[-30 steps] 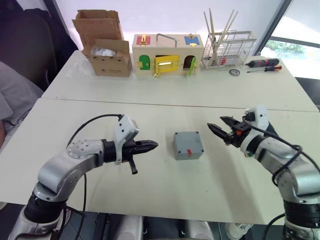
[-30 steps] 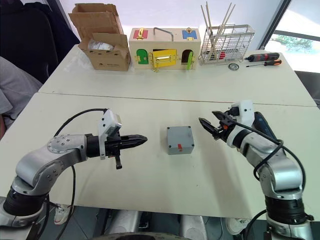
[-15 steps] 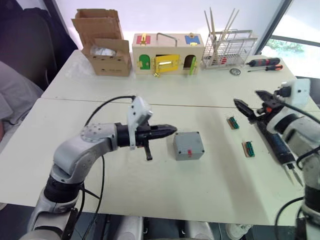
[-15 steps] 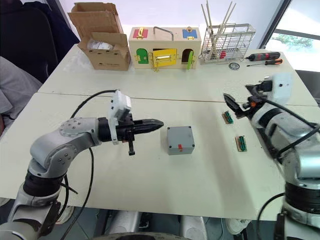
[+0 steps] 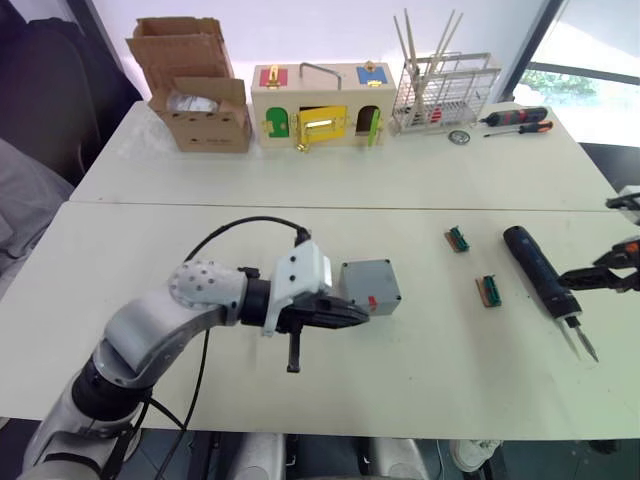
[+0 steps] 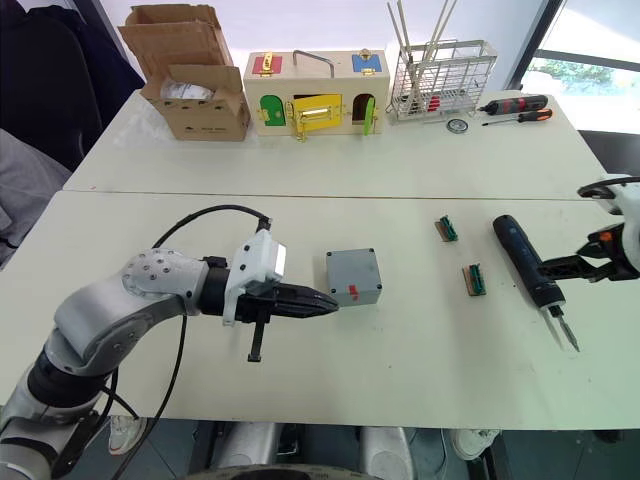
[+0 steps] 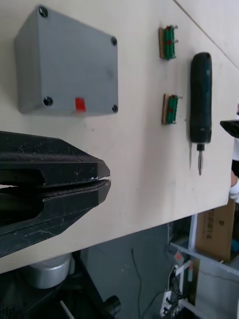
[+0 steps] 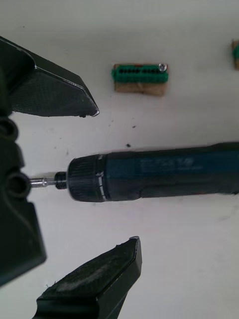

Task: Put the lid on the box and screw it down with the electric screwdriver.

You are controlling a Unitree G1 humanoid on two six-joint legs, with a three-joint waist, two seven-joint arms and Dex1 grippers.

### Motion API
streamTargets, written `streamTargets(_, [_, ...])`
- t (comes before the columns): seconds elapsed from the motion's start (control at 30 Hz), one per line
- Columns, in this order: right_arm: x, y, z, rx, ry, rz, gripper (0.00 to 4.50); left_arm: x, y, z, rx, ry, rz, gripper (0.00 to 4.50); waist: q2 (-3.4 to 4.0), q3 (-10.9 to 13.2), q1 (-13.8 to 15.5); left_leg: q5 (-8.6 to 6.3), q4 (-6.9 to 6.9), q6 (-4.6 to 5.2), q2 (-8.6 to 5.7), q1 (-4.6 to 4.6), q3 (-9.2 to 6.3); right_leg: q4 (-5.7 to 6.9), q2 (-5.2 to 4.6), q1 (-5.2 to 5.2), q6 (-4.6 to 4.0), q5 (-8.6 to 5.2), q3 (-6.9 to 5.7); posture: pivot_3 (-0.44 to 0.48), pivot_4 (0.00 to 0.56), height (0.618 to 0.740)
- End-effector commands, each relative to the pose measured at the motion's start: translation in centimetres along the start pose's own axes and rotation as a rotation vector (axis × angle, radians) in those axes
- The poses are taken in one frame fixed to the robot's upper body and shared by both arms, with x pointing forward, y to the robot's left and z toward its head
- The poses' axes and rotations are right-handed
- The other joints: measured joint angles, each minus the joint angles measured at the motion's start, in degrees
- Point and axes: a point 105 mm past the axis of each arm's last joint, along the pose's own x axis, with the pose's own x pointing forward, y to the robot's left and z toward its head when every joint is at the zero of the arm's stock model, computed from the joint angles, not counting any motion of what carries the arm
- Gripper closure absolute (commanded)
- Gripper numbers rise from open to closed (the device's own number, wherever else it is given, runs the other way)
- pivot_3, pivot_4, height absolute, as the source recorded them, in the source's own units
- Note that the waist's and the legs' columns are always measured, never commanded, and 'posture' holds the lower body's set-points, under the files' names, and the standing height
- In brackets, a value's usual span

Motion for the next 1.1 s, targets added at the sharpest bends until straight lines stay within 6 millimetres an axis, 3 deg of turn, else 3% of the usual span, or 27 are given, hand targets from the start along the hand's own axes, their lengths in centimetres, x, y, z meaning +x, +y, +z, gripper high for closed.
streamTargets(0.03, [1.1,-1.0,-1.1,0.039,0.074,0.015,0.07,0.4,-1.2,0.6,0.037,-0.018,-0.011,4.50,-0.02,0.01,0.09,0.02,0.00,-0.03,0.00,-0.01,-0.01,0.01,0.02,0.00,0.00,0.00,0.00,0.000,0.150,0.731])
streamTargets(0.33, [5.2,-1.0,-0.5,0.006,0.177,0.058,0.07,0.8,-0.9,0.3,0.014,-0.017,0.036,4.50,0.03,0.04,0.37,0.10,0.05,-0.16,-0.04,0.02,-0.02,0.16,0.12,0.00,0.05,0.03,-0.06,0.000,0.150,0.731])
streamTargets(0.43, [6.0,-0.8,-0.9,-0.020,0.226,0.080,0.69,0.6,-0.8,0.1,0.009,-0.007,0.049,4.50,0.03,0.04,0.34,0.13,0.05,-0.22,-0.07,0.01,-0.03,0.16,0.12,0.01,0.21,0.12,-0.08,0.000,0.150,0.731])
streamTargets(0.6, [6.2,-1.0,-1.4,-0.051,0.285,0.078,2.45,0.3,-0.7,-0.1,0.004,0.001,0.069,4.50,0.03,0.04,0.28,0.16,0.06,-0.27,-0.09,0.02,-0.03,0.16,0.12,0.04,0.23,0.13,-0.08,0.000,0.150,0.731])
streamTargets(0.83, [6.8,-0.9,-2.1,-0.055,0.318,0.089,2.60,0.4,-0.4,-0.3,-0.002,0.000,0.077,4.50,0.01,0.03,0.42,0.19,0.08,-0.32,-0.09,0.07,-0.13,0.22,0.13,0.13,0.23,0.13,-0.13,0.000,0.150,0.731])
streamTargets(0.9, [6.5,-1.3,-1.4,-0.047,0.272,0.054,2.60,0.2,-0.2,-0.4,-0.004,0.004,0.081,4.50,-0.01,0.02,0.37,0.19,0.09,-0.32,-0.09,0.08,-0.14,0.21,0.13,0.16,0.23,0.13,-0.14,0.000,0.150,0.731])
streamTargets(1.1, [2.5,-2.5,5.3,0.019,-0.081,-0.051,2.60,-1.1,1.6,-0.6,-0.004,0.017,0.114,4.50,0.37,0.22,0.03,0.20,0.17,-0.32,-0.19,0.09,-0.03,0.25,0.06,0.11,0.21,0.12,-0.04,0.000,0.150,0.731])
